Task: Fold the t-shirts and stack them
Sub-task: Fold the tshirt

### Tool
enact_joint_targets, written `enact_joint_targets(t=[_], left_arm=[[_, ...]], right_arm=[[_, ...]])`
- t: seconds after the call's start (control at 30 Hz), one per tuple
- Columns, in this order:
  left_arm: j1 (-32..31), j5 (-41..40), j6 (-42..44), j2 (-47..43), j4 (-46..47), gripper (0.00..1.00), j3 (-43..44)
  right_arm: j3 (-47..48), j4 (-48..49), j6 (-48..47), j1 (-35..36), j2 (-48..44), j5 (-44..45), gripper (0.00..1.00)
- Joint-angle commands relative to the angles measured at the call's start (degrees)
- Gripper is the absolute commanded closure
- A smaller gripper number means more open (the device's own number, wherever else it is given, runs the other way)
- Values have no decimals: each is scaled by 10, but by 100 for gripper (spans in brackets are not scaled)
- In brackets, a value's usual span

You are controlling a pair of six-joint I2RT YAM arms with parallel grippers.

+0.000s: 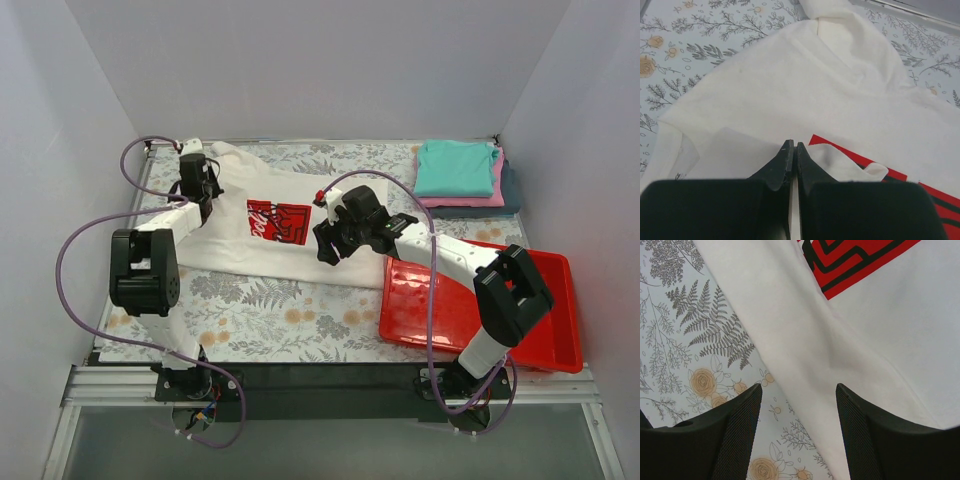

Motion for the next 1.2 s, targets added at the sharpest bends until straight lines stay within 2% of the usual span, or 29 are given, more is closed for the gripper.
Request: enact_joint_targets(t=[0.0, 0.03, 0.07, 0.13, 0.17, 0.27, 0.3, 0.33, 0.47, 0.6, 0.73, 0.9, 1.03, 1.17], left_arm=[[4, -38, 25, 22, 32, 100, 10], [4, -45, 28, 30, 33, 99, 15], [4, -65, 28, 42, 27, 83, 18], [4, -83, 17, 45, 21, 70, 15], [4, -99, 10, 35, 23, 60, 10], [4, -102, -4, -6, 42, 45, -15], [4, -97, -7, -19, 49, 31, -22], [2, -96, -15, -43, 53, 28, -31], [-15, -76, -36, -94, 69, 24, -73], [-36, -10, -83, -114, 64, 22, -100], [-47, 72, -129, -94, 65, 21, -123], [-53, 127, -157, -69, 67, 21, -137], [-53, 150, -188, -49, 43, 21, -136], [-53, 136, -203, -41, 12, 20, -151]], right_arm=[[19, 6, -9, -1, 1, -11, 44], [17, 5, -9, -1, 1, -11, 44], [17, 5, -9, -1, -1, -11, 44], [16, 5, -10, -1, -2, -8, 44], [16, 5, -10, 0, -3, -7, 44], [17, 5, -9, 0, -5, -3, 44], [17, 5, -10, -1, -5, 0, 44], [18, 5, -10, -1, -6, 1, 44], [24, 5, -10, -1, 0, -2, 44], [44, 6, -9, -1, 23, -1, 44], [76, 8, -9, -1, 63, 11, 44], [115, 39, -9, 0, 109, 49, 44], [143, 70, -10, -1, 153, 53, 45], [146, 113, -4, 0, 178, 50, 45]])
